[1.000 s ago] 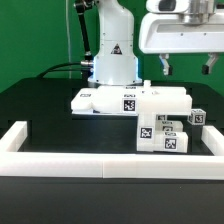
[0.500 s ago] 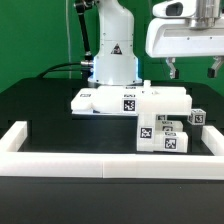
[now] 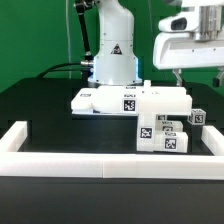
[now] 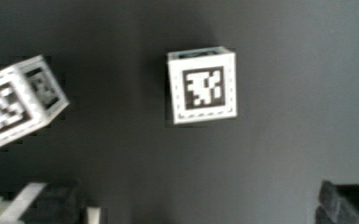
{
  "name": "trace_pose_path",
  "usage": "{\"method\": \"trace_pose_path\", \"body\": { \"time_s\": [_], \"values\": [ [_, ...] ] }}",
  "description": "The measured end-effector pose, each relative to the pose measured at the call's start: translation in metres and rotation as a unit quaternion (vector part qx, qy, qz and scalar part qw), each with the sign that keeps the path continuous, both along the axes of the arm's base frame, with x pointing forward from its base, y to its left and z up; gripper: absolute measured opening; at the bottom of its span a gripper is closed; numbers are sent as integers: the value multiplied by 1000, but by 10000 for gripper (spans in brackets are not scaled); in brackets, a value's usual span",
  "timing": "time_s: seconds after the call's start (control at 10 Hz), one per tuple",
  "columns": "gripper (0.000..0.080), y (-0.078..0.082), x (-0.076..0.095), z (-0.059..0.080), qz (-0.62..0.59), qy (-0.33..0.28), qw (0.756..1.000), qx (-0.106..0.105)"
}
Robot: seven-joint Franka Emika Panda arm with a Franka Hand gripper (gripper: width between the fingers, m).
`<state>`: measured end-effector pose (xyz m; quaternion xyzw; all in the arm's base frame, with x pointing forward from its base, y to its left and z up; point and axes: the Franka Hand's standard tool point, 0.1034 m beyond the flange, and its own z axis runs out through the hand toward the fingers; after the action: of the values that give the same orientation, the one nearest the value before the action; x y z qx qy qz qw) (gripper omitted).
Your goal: Assemble chair
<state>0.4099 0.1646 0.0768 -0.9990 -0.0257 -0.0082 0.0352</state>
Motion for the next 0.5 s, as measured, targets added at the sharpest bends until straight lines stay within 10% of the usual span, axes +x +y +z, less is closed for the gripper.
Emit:
{"method": "trace_pose_path", "body": {
  "time_s": [0.5],
  "values": [
    [649, 10, -13, -37, 8, 15, 1000, 2]
  ]
}}
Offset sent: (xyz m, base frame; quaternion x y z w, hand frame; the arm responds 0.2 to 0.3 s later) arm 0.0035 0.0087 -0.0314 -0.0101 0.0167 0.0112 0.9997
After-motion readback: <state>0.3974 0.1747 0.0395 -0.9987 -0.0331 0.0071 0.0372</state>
